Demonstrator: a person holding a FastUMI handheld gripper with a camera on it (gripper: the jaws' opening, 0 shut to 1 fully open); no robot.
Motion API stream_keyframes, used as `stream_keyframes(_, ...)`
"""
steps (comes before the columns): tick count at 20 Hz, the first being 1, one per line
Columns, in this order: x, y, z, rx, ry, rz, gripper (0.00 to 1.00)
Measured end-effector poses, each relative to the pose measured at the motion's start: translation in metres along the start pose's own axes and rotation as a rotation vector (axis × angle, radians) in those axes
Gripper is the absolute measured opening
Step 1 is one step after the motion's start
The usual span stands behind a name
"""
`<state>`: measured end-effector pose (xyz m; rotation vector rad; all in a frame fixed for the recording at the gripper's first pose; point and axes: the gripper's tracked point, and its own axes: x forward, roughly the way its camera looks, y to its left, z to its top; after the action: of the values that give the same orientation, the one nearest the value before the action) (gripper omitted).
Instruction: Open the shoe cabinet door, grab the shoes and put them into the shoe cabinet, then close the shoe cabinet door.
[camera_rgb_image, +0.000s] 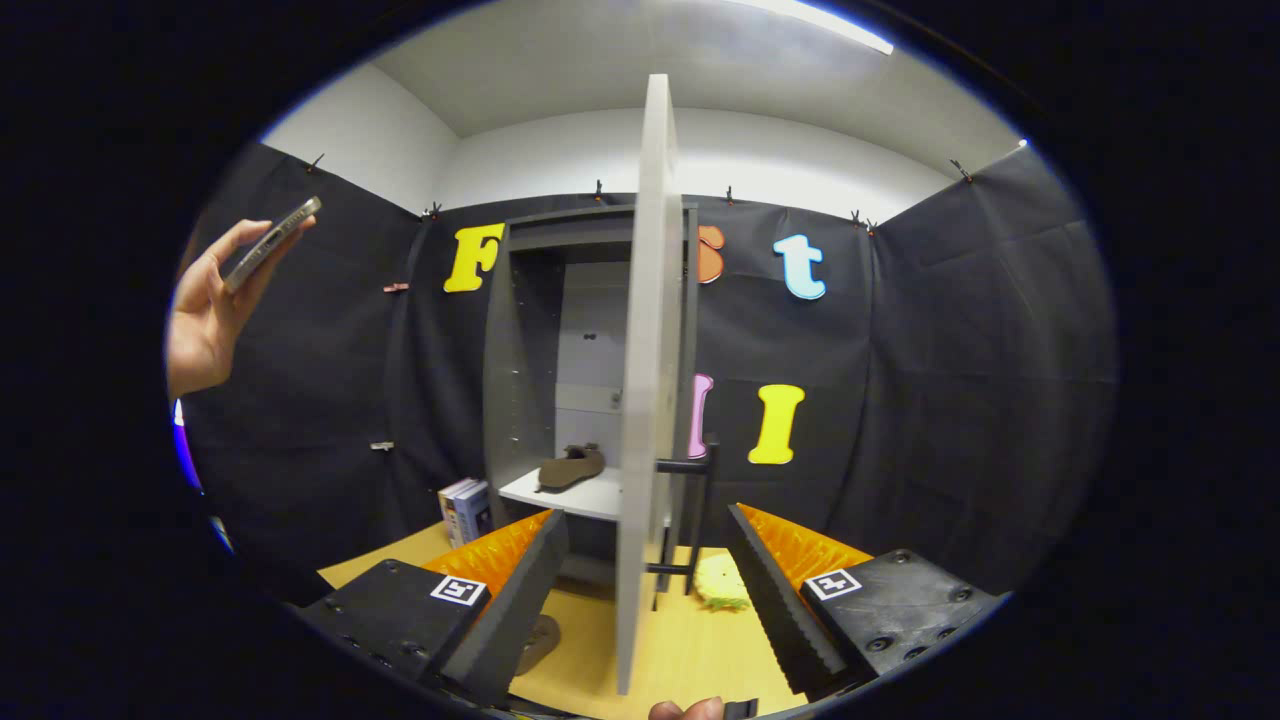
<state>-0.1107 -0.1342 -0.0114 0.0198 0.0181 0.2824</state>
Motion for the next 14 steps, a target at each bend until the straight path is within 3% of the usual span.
stream_keyframes(5, 0.022, 0.078, -0.037, 0.029, 0.056, 0.015, 0.98)
stream_keyframes(14, 0.08, 0.183, -0.183, 0.163, 0.352, -0.009, 0.98)
